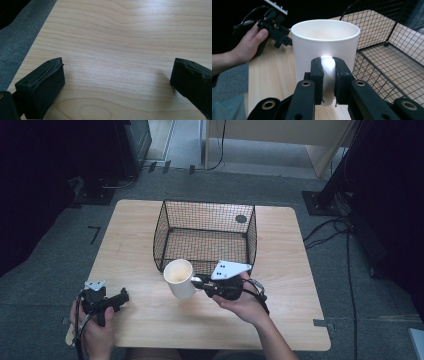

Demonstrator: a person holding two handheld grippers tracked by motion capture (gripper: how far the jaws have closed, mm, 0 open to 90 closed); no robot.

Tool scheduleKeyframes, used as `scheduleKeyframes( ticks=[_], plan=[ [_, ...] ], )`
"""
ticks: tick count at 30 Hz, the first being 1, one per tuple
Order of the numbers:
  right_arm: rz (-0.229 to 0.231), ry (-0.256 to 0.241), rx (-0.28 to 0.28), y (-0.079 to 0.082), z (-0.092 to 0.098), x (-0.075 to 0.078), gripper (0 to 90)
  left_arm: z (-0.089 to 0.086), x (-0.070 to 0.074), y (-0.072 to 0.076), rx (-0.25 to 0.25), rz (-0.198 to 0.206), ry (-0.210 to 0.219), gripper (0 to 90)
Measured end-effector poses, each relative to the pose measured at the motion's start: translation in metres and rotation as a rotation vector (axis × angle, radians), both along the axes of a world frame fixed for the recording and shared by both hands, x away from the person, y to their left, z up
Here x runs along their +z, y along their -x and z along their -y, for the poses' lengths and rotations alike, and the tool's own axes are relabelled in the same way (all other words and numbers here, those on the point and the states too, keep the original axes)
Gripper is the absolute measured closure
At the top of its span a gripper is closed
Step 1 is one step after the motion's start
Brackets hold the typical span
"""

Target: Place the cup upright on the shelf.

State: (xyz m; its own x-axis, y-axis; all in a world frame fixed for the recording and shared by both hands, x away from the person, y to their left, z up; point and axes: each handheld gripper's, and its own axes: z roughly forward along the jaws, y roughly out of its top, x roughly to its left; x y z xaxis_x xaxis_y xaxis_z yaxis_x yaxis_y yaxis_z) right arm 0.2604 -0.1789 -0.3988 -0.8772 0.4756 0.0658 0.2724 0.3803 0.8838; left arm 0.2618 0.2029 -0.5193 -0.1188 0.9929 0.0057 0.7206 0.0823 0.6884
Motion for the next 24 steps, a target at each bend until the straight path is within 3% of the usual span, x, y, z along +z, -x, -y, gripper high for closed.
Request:
scheduleKeyframes(
  ticks=[17,24],
  plan=[
    [0.049,-0.043,-0.068,-0.026,0.011,0.04,80.6,0.0,0.0,0.0,0.002,0.0,0.0,0.0],
    [0.055,-0.047,-0.093,-0.04,0.013,0.047,80.6,0.0,0.0,0.0,0.001,0.0,0.001,0.0]
  ],
)
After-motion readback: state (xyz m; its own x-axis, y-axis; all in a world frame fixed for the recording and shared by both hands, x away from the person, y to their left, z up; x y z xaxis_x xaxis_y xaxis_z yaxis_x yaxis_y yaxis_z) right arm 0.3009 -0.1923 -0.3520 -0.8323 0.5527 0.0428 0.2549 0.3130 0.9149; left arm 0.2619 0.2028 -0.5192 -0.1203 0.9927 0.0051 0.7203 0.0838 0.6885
